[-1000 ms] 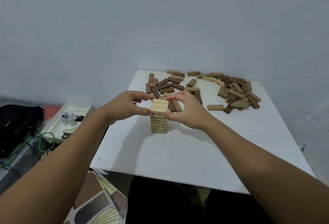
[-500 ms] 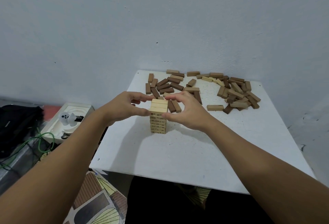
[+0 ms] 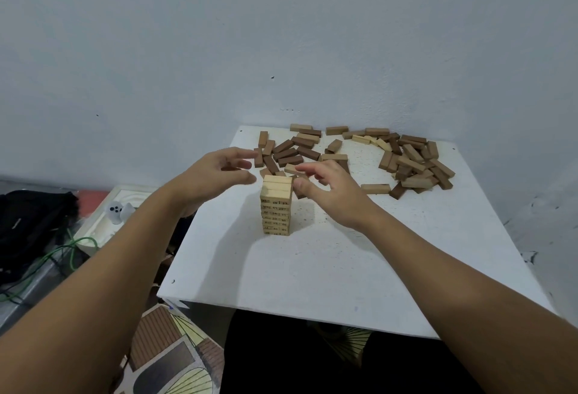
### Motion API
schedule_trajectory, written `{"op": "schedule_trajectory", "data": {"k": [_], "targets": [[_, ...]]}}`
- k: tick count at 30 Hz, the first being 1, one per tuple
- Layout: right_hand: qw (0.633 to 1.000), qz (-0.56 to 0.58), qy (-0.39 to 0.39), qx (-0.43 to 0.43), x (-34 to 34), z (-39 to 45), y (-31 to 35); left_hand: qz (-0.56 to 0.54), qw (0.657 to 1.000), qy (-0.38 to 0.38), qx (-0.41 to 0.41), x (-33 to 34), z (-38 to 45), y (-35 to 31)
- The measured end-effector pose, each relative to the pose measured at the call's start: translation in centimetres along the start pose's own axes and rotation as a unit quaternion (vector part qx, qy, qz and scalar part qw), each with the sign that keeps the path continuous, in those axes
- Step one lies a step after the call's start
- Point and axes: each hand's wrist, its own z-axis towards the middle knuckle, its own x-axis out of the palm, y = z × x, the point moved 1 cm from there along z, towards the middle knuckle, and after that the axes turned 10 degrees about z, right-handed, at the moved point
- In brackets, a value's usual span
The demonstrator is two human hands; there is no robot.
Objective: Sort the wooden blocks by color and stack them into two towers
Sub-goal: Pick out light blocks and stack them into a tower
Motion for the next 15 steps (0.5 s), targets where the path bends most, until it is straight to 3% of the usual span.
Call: {"op": "schedule_trajectory", "data": {"k": [7,15], "targets": [[0.994,-0.059,-0.088,-0.027,-2.2,0.0,-1.2,0.102,0.978,-0.171,0.067,2.0,1.4,-4.2],[0.972,-0.184,-0.121,0.081,-9.1,-2.0,-5.1,0.230,0.960,-0.124,0.102,9.4,4.9,-10.1]]}}
